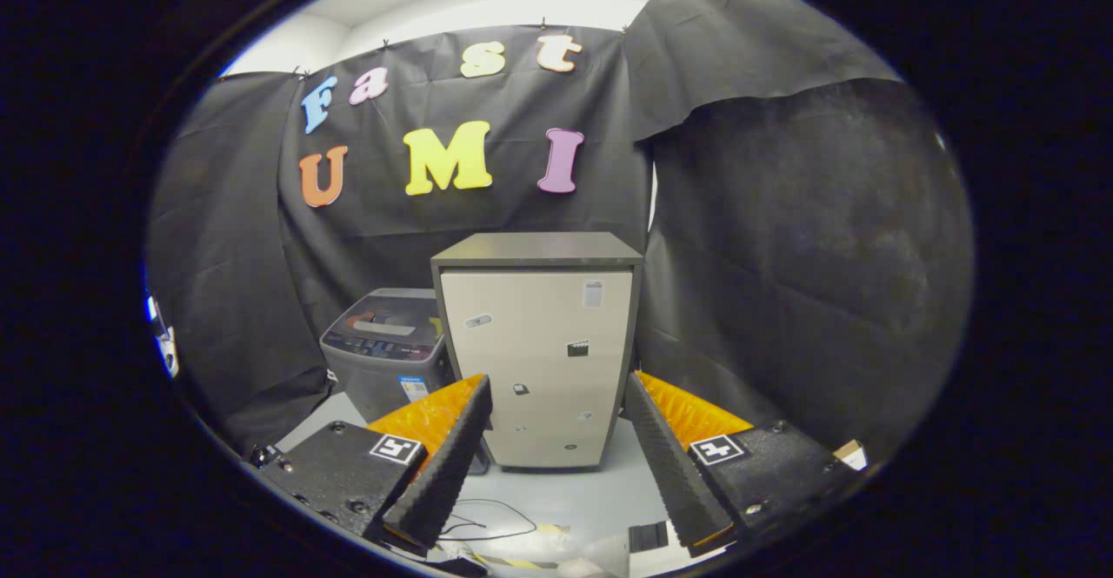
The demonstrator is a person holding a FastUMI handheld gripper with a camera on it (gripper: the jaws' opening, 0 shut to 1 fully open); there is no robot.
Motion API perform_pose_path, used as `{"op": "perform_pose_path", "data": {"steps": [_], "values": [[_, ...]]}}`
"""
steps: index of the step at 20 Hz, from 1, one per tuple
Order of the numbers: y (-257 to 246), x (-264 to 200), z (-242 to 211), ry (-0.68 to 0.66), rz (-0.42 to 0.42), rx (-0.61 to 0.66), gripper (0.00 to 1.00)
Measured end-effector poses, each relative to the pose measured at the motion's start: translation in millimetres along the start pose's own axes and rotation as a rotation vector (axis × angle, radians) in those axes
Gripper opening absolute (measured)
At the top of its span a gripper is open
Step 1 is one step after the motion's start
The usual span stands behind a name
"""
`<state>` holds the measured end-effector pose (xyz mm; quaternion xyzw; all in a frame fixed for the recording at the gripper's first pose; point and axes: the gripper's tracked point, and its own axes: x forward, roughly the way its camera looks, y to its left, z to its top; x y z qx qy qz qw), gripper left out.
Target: Put the clothes into the washing machine and then close the washing machine lid.
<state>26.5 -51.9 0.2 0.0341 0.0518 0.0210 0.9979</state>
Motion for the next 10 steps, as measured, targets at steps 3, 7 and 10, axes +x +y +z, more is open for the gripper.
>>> {"op": "perform_pose_path", "data": {"steps": [3,7,10], "values": [[1.5,-6.5,-1.8,-0.007,-0.001,-0.014,0.97],[3.2,-11.7,4.6,-0.021,-0.001,-0.018,0.97],[8.3,-15.5,7.3,-0.026,0.012,-0.014,0.97]]}}
